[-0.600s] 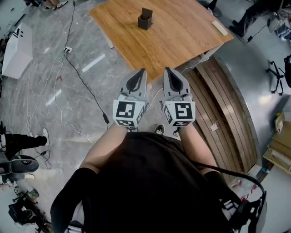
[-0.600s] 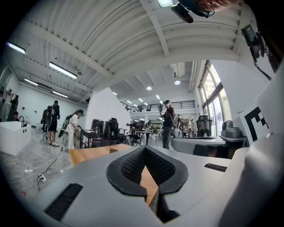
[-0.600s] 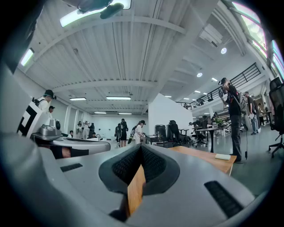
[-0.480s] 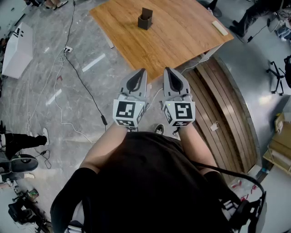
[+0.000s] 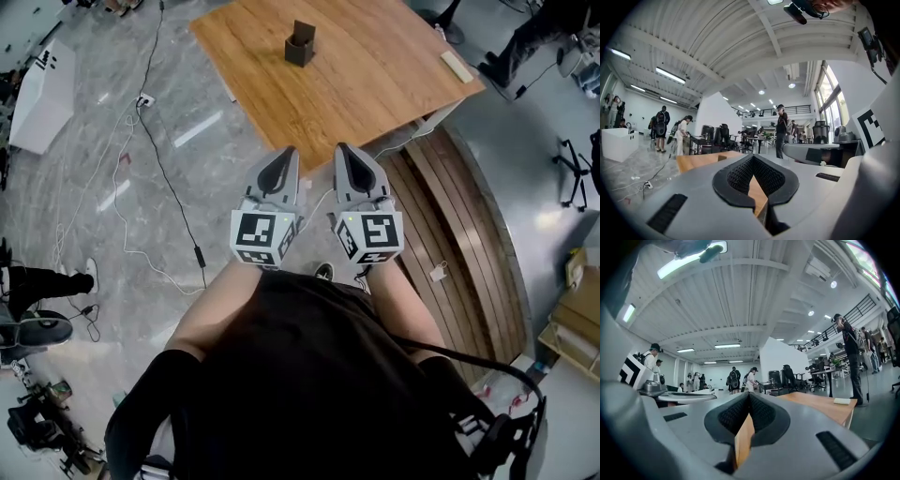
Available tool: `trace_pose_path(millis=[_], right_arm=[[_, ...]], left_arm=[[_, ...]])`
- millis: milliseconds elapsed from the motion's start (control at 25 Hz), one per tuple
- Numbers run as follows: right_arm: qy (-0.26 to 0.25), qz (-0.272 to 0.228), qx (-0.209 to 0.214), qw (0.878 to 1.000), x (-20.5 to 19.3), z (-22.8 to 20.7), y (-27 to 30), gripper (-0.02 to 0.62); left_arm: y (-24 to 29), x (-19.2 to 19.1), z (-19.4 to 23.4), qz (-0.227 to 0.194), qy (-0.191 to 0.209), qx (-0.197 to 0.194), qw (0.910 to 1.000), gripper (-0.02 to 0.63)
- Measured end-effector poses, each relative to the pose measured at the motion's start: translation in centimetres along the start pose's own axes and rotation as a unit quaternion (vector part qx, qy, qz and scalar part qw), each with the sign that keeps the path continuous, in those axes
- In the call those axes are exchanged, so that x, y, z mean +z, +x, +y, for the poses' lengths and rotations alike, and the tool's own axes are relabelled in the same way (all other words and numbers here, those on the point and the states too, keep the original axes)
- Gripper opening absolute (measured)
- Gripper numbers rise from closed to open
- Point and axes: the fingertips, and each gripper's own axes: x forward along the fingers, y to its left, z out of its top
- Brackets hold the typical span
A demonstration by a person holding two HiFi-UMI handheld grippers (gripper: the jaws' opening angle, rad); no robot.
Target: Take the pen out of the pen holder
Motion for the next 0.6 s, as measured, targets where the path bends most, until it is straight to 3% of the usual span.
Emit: trace_pose_path(millis=[360,600], right_arm=[[-0.009,0.020,0.016,1.000,-2.1,-3.5,3.1,0.014],[-0.011,0.029,0.019,0.999,-3.3,-5.6,10.3,0.014]], left_arm=[[3.6,-1.5,0.7,0.009,-0.008,0.035,0.9993,0.002],[9.9,-2.0,5.5,0.013,-0.009,0.029,0.9995,0.000]])
